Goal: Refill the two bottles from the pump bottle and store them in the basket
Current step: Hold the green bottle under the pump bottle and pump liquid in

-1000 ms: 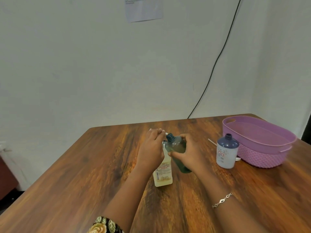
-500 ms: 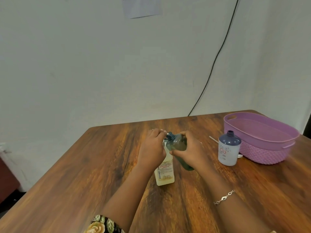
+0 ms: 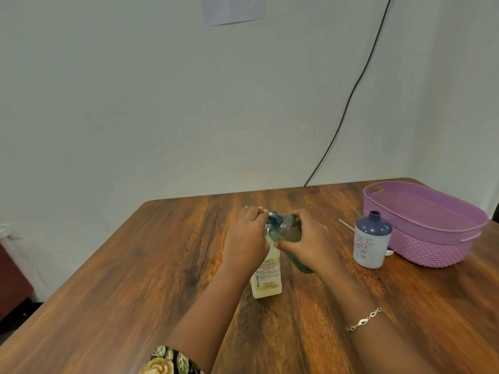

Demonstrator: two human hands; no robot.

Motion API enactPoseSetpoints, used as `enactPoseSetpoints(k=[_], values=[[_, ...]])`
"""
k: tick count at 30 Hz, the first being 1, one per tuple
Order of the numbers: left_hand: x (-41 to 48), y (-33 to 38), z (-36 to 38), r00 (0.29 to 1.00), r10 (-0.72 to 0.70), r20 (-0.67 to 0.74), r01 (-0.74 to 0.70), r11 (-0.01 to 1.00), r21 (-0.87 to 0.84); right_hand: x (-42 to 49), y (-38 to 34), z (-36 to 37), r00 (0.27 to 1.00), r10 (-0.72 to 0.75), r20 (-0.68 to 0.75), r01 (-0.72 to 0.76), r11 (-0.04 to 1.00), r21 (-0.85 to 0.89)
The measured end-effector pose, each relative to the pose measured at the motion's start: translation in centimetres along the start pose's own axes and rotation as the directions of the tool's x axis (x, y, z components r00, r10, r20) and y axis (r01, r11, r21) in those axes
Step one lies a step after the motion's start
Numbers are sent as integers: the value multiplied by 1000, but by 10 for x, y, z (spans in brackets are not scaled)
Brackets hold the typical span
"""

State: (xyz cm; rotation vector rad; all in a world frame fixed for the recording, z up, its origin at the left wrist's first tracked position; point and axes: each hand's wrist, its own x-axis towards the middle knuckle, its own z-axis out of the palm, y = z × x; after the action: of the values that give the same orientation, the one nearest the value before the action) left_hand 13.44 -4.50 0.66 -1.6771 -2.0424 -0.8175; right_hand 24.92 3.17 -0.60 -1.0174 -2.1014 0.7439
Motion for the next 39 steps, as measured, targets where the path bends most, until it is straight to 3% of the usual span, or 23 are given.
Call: enactPoseSetpoints(k=[11,17,24,39], values=[[1,1,5,993,36,-108,-34,999,23,4,-1,-4,1000,-11,15,11,1000,6],[-9,1,12,999,39,-32,-36,995,97,2,1,-3,1000,-2,29,3,1000,-31],[5,7,-5,998,-24,-64,21,999,-46,4,-5,-10,1000,-18,25,18,1000,-6],[12,1,-5,994,-46,-99,43,999,-31,4,-7,-9,999,-14,41,13,1000,23]])
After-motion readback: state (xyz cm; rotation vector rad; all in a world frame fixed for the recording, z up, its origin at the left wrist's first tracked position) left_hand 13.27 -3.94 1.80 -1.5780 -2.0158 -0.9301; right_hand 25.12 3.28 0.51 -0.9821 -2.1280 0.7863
